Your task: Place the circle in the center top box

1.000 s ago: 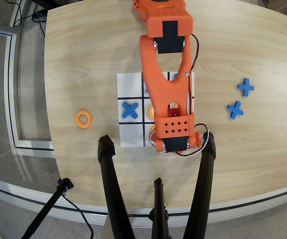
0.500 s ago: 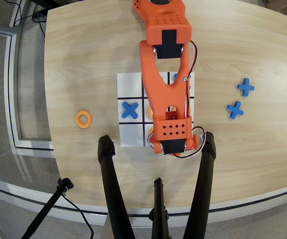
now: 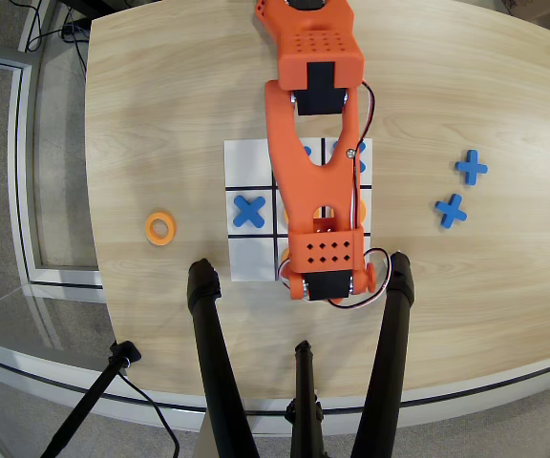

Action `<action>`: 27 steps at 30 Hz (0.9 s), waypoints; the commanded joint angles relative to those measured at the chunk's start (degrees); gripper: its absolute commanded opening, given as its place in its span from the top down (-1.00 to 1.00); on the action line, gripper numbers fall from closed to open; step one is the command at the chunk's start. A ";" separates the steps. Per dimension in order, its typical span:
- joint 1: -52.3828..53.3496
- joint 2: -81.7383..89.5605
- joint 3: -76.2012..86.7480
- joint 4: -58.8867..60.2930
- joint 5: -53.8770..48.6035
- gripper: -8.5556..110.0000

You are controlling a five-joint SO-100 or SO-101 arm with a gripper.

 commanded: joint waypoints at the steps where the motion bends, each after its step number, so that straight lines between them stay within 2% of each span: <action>1: 0.62 0.62 -3.16 0.53 -0.44 0.80; 27: 0.97 -1.41 -3.52 0.79 -1.41 0.80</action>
